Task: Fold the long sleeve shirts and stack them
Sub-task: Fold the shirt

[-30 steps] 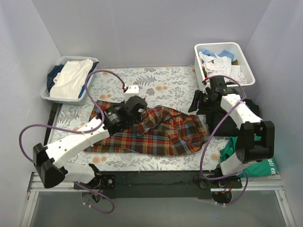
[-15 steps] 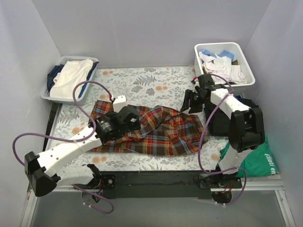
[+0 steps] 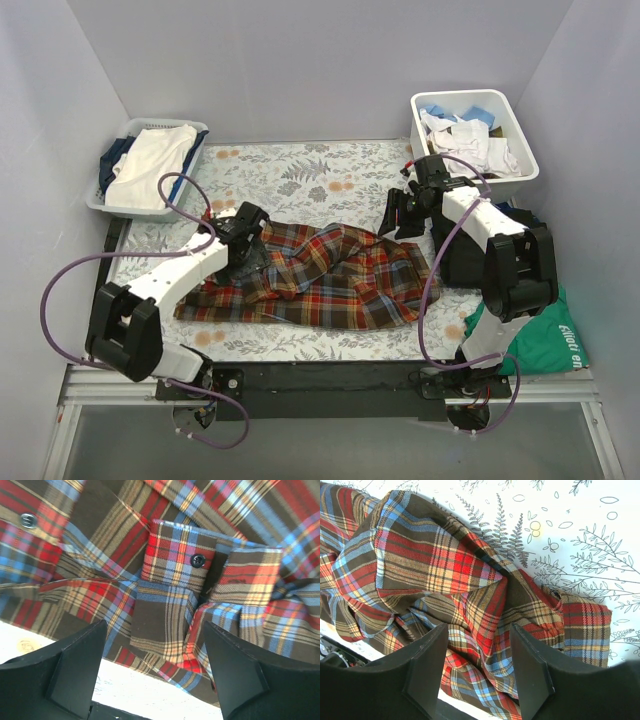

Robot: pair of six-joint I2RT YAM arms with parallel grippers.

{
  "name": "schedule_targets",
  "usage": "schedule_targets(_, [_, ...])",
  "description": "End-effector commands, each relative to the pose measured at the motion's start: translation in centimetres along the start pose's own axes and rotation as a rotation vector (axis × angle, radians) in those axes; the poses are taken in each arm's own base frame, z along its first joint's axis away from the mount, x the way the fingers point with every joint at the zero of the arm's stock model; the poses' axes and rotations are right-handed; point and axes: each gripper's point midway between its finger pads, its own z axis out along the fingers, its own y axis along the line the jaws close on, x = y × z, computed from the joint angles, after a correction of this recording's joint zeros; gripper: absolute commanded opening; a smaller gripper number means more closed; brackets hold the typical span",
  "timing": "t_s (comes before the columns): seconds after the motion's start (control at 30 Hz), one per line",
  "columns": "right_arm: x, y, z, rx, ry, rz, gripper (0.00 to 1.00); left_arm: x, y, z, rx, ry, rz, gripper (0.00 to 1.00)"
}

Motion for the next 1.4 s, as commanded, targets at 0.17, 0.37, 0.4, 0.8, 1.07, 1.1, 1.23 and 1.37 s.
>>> schedule_targets(0.17, [-1.8, 1.1, -0.8, -0.02, -0.053, -0.014, 0.6, 1.6, -1.0, 4.0, 0.019, 0.133, 0.028, 0.77])
schedule_targets(0.37, [-1.8, 0.9, -0.9, -0.007, -0.054, -0.014, 0.6, 1.8, -1.4, 5.6, 0.025, 0.154, 0.038, 0.35])
schedule_targets(0.4, [-1.8, 0.9, -1.0, -0.006, -0.055, -0.016, 0.6, 1.7, -1.3, 5.7, 0.017, 0.154, 0.04, 0.29])
schedule_targets(0.8, [-1.8, 1.0, -1.3, -0.005, -0.051, -0.039, 0.6, -6.4, -0.6, -2.5, -0.005, -0.074, -0.022, 0.19])
schedule_targets(1.07, [-1.7, 1.0, -1.2, -0.006, -0.049, -0.085, 0.61, -11.6, -0.9, -7.6, 0.049, -0.259, -0.14, 0.22])
schedule_targets(1.1, [-1.7, 1.1, -1.2, -0.003, -0.05, -0.091, 0.61, -12.3, -1.1, -8.1, 0.058, -0.286, -0.149, 0.22])
schedule_targets(1.23, [-1.5, 1.7, -0.9, -0.003, -0.046, -0.122, 0.61, -16.7, -0.7, -11.0, 0.051, -0.444, -0.21, 0.22])
schedule_targets(1.37, [-1.3, 2.1, -0.4, 0.009, -0.037, -0.143, 0.61, -19.6, 0.2, -11.7, -0.002, -0.525, -0.255, 0.2])
